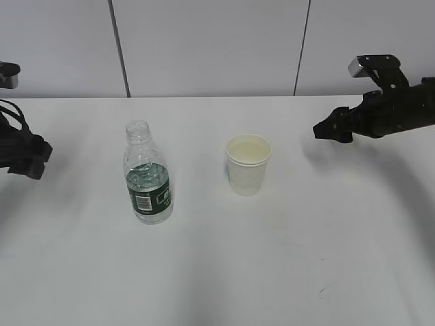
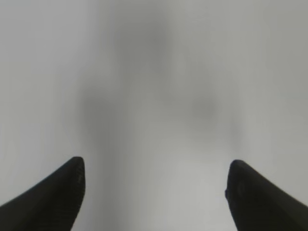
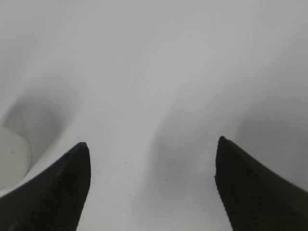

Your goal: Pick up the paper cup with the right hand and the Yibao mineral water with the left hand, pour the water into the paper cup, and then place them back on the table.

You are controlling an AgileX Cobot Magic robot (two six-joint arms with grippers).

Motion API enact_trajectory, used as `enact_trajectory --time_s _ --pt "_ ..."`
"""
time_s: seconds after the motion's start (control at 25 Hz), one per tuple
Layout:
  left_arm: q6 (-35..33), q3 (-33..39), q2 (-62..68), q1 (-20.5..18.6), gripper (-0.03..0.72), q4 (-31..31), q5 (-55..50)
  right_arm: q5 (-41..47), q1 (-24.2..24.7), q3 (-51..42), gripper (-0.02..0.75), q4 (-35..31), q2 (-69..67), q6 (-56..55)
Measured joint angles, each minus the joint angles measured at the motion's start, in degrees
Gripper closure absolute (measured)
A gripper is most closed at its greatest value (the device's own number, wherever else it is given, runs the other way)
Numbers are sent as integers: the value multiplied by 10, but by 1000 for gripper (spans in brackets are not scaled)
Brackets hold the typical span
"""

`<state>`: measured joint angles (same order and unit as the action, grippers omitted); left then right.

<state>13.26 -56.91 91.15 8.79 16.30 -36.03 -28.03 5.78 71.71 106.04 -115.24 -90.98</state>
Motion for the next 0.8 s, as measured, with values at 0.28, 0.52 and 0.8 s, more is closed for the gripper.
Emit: enact_trajectory --time_s 0.28,0.52,0.8 --pt "-46 -18 -28 0 144 -56 -150 0 0 0 142 1 0 -6" --pt "-54 58 -145 0 144 -85 -154 0 0 0 142 1 0 -9" --pt "-55 159 -337 0 144 -135 -189 0 0 0 143 1 0 -11"
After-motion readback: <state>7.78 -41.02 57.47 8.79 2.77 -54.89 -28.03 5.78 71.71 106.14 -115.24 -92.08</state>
